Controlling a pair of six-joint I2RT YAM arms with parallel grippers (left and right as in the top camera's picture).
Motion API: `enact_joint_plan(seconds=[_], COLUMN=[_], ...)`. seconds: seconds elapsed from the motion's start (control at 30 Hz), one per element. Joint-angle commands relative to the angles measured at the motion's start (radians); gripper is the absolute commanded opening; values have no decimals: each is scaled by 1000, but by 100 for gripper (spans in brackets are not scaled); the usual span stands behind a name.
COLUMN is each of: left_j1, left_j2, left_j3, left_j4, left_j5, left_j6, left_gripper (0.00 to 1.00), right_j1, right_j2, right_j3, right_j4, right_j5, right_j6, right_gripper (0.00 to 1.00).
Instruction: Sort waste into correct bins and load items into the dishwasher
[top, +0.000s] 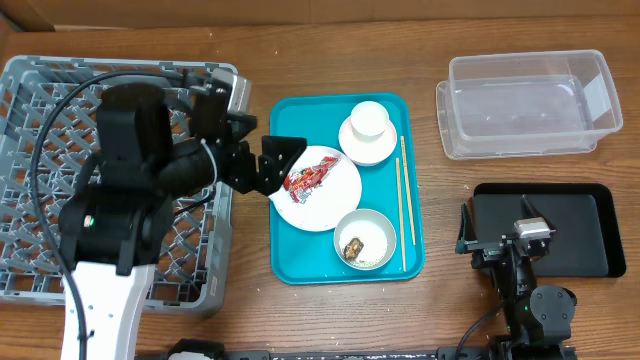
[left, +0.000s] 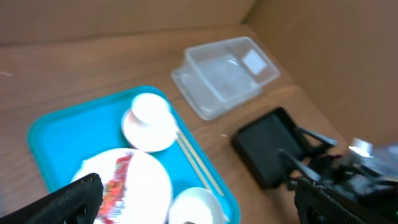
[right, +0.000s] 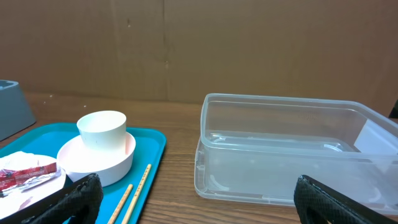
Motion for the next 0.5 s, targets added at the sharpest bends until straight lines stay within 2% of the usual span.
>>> enact_joint_plan(seconds=[0.0,0.1,0.27,0.47], left_j1=[0,-20,-105,-215], left_j2=[39,63,126,259], left_j3=[27,28,67,210], left_j4=[-18,-61,-179,-372], left_j5=[121,68,-188,-459], left_j6=[-25,8,-12,-11], left_gripper=[100,100,100,100], right_j1=[5,5,5,5], right_j2=[-7,-7,-7,-7], right_j3=[-11,-11,-11,-11], right_j4=[7,7,7,7], right_j5=[-6,-6,-6,-6], right_j6=[7,7,7,7], right_gripper=[100,100,100,100])
